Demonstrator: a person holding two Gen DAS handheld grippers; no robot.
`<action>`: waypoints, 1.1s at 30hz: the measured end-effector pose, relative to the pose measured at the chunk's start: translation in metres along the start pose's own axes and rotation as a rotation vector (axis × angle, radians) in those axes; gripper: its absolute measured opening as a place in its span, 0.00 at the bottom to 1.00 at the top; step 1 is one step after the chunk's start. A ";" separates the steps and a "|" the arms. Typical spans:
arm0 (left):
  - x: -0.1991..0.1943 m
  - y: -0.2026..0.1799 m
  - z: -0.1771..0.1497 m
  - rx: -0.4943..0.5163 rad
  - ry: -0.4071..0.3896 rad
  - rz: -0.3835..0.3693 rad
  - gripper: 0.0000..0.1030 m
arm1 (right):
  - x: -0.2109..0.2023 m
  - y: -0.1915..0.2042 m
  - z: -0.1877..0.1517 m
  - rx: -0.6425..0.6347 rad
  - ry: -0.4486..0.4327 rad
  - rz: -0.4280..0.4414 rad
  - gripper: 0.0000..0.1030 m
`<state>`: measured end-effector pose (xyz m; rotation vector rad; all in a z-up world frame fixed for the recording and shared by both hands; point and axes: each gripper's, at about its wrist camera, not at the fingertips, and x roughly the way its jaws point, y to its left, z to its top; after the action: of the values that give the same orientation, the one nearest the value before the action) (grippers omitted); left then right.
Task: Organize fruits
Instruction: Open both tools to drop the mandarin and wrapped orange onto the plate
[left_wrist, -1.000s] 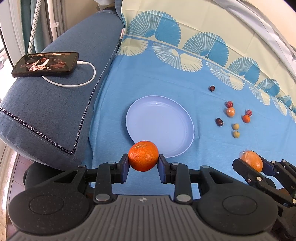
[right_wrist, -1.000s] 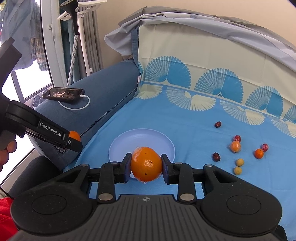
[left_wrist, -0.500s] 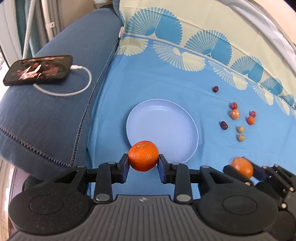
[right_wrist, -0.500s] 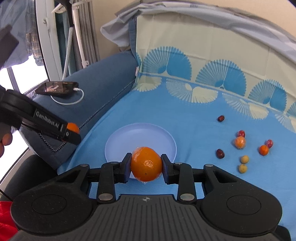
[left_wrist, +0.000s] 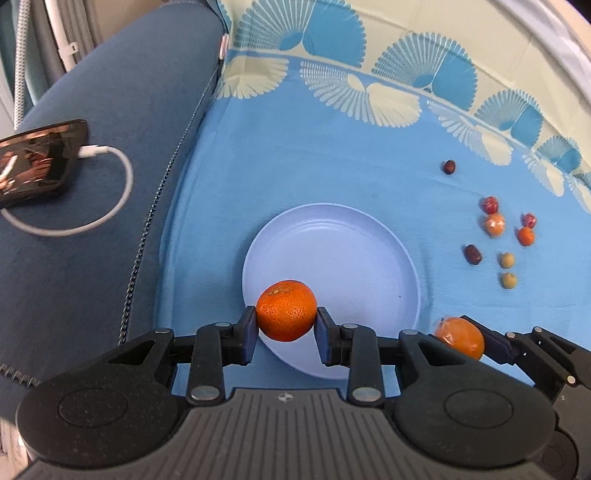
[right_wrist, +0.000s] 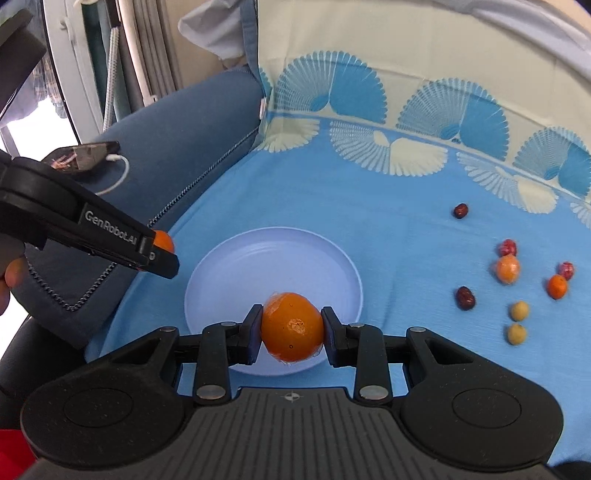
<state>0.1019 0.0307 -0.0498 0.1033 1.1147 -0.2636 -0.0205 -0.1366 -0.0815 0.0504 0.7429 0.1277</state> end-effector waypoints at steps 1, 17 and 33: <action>0.007 0.000 0.002 0.006 0.003 0.004 0.35 | 0.008 0.000 0.001 -0.002 0.010 0.003 0.34; 0.070 0.003 0.027 0.063 0.033 0.033 0.81 | 0.083 0.003 0.013 -0.076 0.088 0.002 0.49; -0.019 0.004 -0.028 0.049 0.033 0.124 1.00 | -0.023 0.011 -0.019 -0.023 0.043 -0.042 0.97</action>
<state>0.0702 0.0434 -0.0454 0.2199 1.1300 -0.1791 -0.0506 -0.1288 -0.0792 0.0106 0.7845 0.0971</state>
